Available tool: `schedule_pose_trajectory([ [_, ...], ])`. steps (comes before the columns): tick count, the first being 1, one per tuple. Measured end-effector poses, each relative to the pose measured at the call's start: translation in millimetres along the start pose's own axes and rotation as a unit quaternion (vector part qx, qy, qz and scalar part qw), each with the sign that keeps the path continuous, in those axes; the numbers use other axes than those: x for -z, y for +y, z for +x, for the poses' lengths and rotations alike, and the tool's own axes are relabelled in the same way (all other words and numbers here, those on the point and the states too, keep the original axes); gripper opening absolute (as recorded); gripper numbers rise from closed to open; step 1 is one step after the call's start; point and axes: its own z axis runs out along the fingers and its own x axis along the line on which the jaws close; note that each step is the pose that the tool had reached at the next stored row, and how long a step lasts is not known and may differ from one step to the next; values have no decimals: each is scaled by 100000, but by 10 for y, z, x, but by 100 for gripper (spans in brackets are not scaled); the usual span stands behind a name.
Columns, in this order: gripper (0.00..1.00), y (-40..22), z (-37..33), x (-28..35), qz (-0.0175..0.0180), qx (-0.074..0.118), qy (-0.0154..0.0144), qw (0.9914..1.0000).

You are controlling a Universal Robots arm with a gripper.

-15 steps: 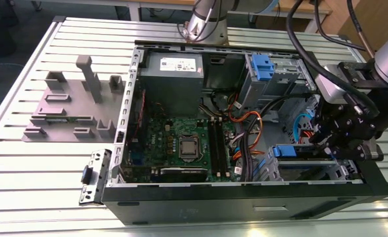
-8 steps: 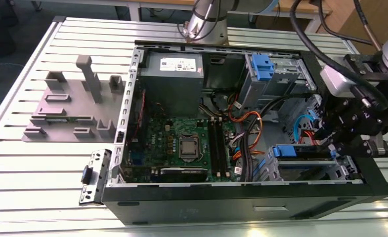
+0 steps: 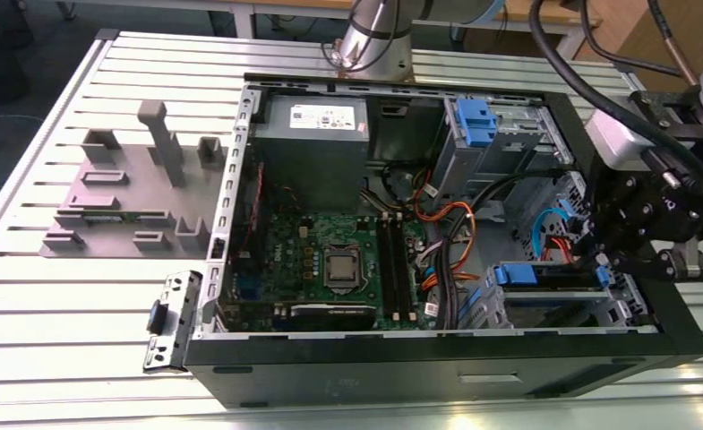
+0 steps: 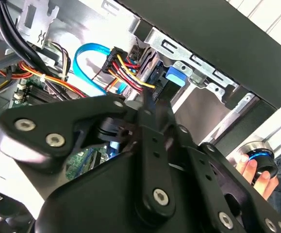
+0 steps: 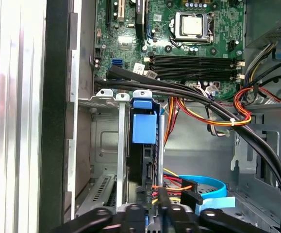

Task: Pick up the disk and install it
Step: 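Insert the first disk wire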

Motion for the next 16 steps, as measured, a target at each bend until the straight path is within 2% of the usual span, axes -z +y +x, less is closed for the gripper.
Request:
schedule_pose_trajectory([
  [1,24,0,0,10,1,-2,17,100000],
  [3,12,0,-1,36,0,-1,-4,100000],
  [5,10,1,-1,65,1,2,-5,100000],
  [9,10,2,-2,124,1,0,-4,100000],
  [16,10,1,-3,171,0,1,4,100000],
])
